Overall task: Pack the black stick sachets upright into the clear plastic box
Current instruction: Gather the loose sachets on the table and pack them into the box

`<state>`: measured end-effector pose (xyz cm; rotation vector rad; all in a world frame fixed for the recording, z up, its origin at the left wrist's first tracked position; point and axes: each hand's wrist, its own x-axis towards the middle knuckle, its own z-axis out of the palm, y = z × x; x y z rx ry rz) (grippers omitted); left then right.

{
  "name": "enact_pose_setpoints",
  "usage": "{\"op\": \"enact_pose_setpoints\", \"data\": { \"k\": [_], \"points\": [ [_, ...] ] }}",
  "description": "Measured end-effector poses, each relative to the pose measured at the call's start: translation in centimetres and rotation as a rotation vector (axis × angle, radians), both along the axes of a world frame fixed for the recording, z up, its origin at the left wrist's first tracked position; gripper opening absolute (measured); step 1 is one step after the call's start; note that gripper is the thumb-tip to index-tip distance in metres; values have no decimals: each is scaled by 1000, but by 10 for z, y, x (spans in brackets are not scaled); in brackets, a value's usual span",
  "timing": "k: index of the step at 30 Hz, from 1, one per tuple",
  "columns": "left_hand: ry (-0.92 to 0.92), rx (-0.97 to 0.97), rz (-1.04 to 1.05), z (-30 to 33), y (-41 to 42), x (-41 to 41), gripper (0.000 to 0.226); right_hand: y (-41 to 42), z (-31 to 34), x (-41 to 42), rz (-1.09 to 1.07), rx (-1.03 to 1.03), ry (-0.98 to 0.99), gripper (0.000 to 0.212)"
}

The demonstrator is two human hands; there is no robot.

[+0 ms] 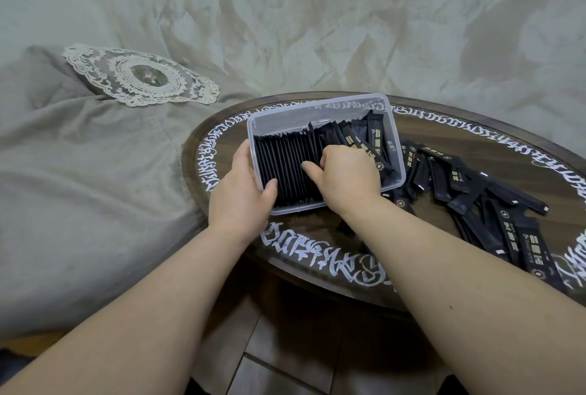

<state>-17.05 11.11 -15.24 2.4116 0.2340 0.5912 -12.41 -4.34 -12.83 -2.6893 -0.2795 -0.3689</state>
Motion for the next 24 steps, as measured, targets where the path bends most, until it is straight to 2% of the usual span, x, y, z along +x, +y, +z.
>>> {"op": "enact_pose_setpoints", "data": {
  "k": [2, 8, 14, 17, 24],
  "points": [
    [-6, 7, -3, 1, 0, -1, 75, -2, 0, -2, 0, 19, 3, 39],
    [5, -8, -11, 2, -3, -3, 74, -4, -4, 0, -15, 4, -28, 23],
    [18, -16, -24, 2, -3, -3, 76, -4, -1, -4, 42, -4, -26, 28],
    [14, -23, -28, 2, -4, -3, 76, -7, -3, -4, 32, 17, -43, 23],
    [11, -20, -34, 0, -2, -3, 76, -1, -2, -3, 62, -96, -37, 31]
  ]
}}
